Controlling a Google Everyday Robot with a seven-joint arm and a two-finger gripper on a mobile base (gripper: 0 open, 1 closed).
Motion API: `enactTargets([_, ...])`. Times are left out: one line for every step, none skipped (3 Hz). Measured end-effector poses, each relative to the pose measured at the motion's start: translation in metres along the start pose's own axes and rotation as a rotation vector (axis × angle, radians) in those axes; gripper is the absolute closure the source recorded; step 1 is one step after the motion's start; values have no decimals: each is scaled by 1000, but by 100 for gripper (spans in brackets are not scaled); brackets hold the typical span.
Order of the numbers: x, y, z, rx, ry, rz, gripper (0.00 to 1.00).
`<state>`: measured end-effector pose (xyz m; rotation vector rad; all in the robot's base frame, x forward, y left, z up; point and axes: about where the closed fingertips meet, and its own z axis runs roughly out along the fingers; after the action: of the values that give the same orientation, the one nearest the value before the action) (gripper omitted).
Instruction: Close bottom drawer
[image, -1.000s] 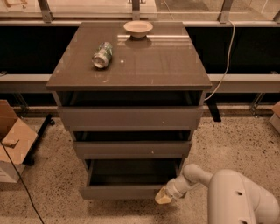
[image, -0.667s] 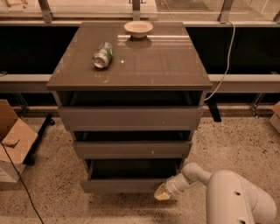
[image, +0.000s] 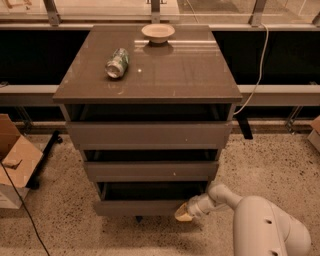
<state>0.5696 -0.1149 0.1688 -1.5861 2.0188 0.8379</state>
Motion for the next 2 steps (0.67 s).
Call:
enactTargets([-8, -14, -5, 47, -23, -10, 51])
enactTargets([-7, -11, -2, 39, -23, -9, 28])
